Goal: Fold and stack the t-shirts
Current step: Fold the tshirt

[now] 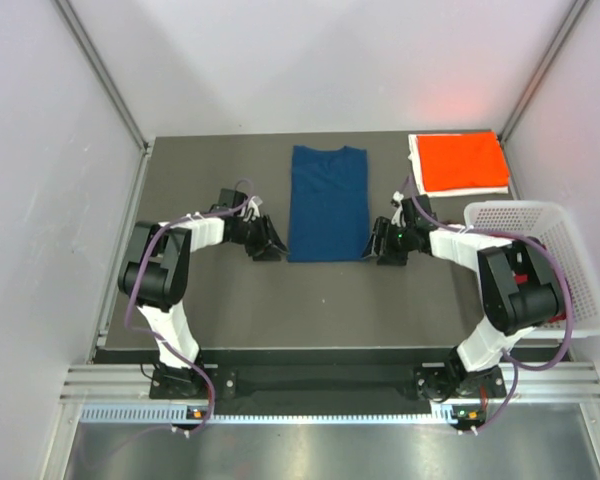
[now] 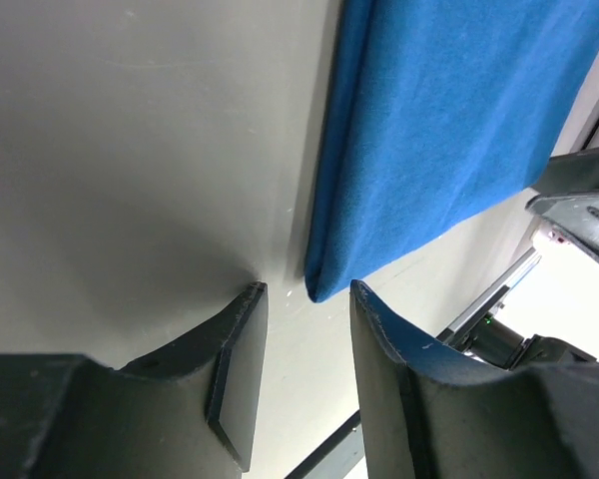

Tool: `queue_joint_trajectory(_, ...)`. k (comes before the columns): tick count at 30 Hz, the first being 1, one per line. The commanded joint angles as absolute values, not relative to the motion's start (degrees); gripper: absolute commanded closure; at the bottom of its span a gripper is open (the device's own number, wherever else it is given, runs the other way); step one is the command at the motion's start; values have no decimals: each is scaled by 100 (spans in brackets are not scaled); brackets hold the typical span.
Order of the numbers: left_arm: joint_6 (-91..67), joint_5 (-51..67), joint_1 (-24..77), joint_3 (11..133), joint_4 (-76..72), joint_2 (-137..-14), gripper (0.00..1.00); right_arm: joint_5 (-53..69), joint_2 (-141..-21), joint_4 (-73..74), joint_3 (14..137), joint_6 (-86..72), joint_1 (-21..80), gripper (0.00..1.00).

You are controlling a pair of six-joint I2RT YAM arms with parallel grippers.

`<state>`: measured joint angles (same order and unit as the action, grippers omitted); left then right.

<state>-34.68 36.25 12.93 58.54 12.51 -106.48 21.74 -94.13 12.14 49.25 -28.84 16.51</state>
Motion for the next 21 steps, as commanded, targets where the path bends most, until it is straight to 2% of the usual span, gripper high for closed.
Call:
queue_joint_trajectory(1, -3480, 3647, 1388, 5774, 958, -10670, 56, 2030, -9518, 766, 4755, -3181, 1749, 42)
queue_joint_trajectory(4, -3480, 3595, 1476, 5748, 941, -10714, 57, 2022, -9501, 598, 4588, -3208, 1758, 45)
queue_joint_trajectory(12, -3515, 3560, 1547, 5687, 826, -10845, 58, 2074, -9668, 290, 4448, -3181, 1749, 70)
queue_joint_trajectory(16, -3533, 3463, 1556, 5643, 782, -10907, 62, 2066, -9712, 158, 4333, -3208, 1749, 82)
queue_joint_trajectory(18, -3533, 3428, 1556, 5625, 808, -10916, 69, 2048, -9721, 141, 4280, -3164, 1749, 93)
queue_joint_trajectory(19, -3533, 3419, 1556, 5616, 809, -10916, 80, 2048, -9721, 123, 4263, -3121, 1758, 96)
queue_joint_trajectory(21, -3568, 3428, 1556, 5581, 809, -10881, 92, 2065, -9695, 123, 4193, -3103, 1749, 100)
